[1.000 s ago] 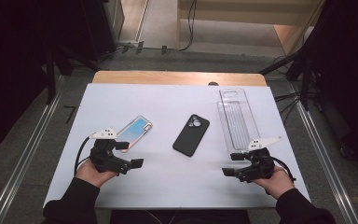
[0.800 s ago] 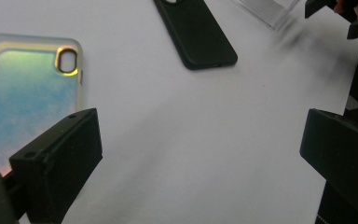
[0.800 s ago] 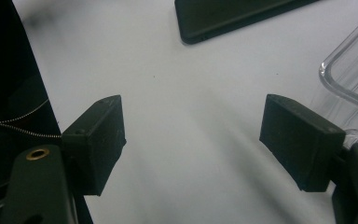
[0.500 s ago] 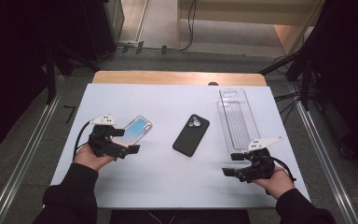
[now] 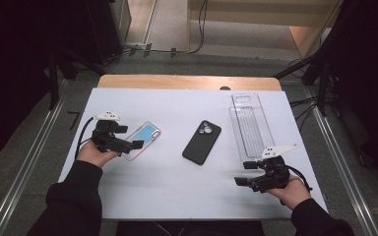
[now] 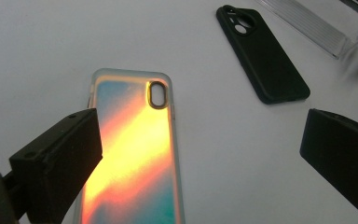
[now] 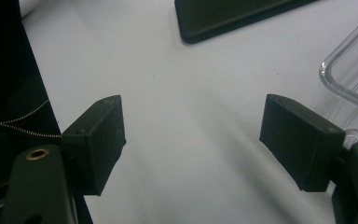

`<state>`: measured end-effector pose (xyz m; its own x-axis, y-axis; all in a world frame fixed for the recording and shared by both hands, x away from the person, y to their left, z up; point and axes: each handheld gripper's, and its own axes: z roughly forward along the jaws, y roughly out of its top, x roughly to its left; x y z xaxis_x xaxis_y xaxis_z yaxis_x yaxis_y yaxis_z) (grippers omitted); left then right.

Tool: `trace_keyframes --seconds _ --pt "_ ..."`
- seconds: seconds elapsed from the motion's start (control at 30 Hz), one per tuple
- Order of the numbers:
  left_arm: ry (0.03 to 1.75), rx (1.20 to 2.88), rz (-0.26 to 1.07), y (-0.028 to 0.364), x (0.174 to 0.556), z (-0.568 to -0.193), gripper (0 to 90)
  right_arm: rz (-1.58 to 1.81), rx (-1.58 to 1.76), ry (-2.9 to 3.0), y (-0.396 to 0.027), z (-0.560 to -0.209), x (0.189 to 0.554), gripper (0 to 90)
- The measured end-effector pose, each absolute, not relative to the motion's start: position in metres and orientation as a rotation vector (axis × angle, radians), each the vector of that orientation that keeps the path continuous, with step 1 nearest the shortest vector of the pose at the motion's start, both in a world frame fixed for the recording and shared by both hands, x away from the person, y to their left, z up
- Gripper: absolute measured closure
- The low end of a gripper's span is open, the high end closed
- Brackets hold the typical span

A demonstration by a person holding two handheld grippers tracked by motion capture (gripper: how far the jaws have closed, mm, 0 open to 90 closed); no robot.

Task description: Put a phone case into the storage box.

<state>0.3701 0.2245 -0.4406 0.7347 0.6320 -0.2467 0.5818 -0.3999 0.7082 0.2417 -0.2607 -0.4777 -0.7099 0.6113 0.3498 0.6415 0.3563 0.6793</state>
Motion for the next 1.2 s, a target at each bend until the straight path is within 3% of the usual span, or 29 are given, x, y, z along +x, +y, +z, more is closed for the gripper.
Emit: trace_keyframes --seconds 0.5,1.2 --pt "0.879 2.176 0.046 0.21 0.404 -0.447 0.0 -1.31 -1.179 -2.554 -0.261 -0.478 0.242 20.2" --pt "0.903 2.223 0.117 0.212 0.404 -0.47 0.0 -1.304 -1.179 -2.56 -0.261 -0.478 0.241 20.3"
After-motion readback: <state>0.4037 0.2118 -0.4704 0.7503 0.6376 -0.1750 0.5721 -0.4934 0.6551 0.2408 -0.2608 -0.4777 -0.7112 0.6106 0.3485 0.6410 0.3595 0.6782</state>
